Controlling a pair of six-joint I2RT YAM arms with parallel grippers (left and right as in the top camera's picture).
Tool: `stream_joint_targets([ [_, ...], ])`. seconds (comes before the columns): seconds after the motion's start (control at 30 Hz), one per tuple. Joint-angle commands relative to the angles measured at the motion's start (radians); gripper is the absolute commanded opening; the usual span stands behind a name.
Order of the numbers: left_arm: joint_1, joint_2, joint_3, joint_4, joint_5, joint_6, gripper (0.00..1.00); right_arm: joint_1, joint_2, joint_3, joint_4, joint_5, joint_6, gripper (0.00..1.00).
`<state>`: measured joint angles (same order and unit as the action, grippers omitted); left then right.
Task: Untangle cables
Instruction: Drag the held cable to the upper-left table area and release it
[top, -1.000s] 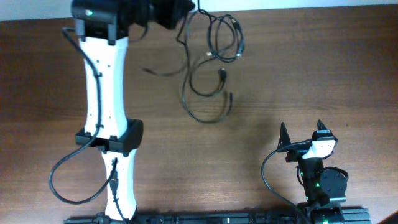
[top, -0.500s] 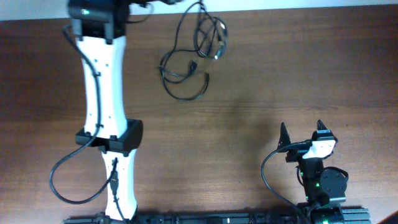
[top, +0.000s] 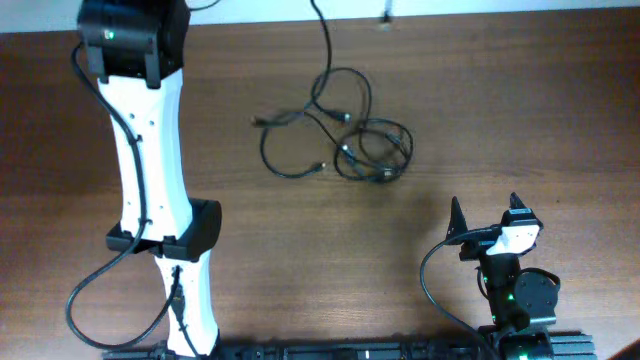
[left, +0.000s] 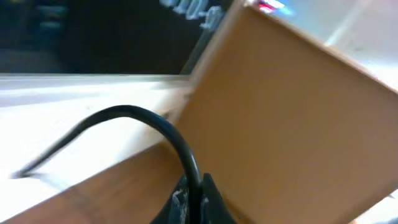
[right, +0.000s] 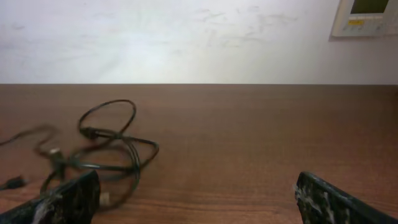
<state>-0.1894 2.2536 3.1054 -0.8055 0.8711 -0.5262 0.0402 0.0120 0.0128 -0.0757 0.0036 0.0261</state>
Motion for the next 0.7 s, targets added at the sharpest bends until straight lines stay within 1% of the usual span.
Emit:
stream_joint_targets([
  [0.0,0.003,0.001,0.001,-0.027,-0.275,0.192,0.00,0.004,-0.006,-0.007,-0.005,0.008,0.004,0.97],
  [0.03,0.003,0.002,0.001,-0.032,-0.316,0.192,0.00,0.004,-0.006,-0.007,-0.005,0.008,0.004,0.97],
  [0.07,0.003,0.002,0.001,-0.050,-0.390,0.191,0.00,0.004,-0.006,-0.007,-0.004,0.008,0.004,0.98],
  [0.17,0.009,0.006,0.000,-0.146,-0.717,0.191,0.00,0.004,-0.006,-0.007,-0.005,0.008,0.004,0.98],
  [0.2,0.010,0.014,-0.018,-0.200,-0.912,0.191,0.00,0.004,-0.006,-0.007,-0.004,0.008,0.004,0.98],
  [0.3,0.041,0.024,-0.107,-0.213,-1.134,0.174,0.00,0.004,-0.006,-0.007,-0.005,0.008,0.004,0.98],
  [0.43,0.165,0.024,-0.275,-0.149,-1.134,0.172,0.00,0.004,-0.006,-0.007,-0.005,0.008,0.004,0.98],
  [0.5,0.233,0.024,-0.371,-0.054,-1.072,0.172,0.00,0.004,-0.006,-0.007,-0.005,0.008,0.004,0.97],
  [0.53,0.290,0.024,-0.450,0.055,-0.990,0.172,0.00,0.004,-0.006,-0.007,-0.005,0.008,0.004,0.98],
  [0.57,0.336,0.024,-0.527,0.174,-0.954,0.172,0.00,0.004,-0.006,-0.007,-0.005,0.008,0.004,0.97],
  [0.6,0.361,0.024,-0.576,0.243,-0.945,0.172,0.00,0.004,-0.006,-0.007,-0.004,0.008,0.004,0.98],
  [0.67,0.410,0.024,-0.690,0.383,-0.935,0.172,0.09,0.004,-0.006,-0.007,-0.005,0.008,0.004,0.97],
])
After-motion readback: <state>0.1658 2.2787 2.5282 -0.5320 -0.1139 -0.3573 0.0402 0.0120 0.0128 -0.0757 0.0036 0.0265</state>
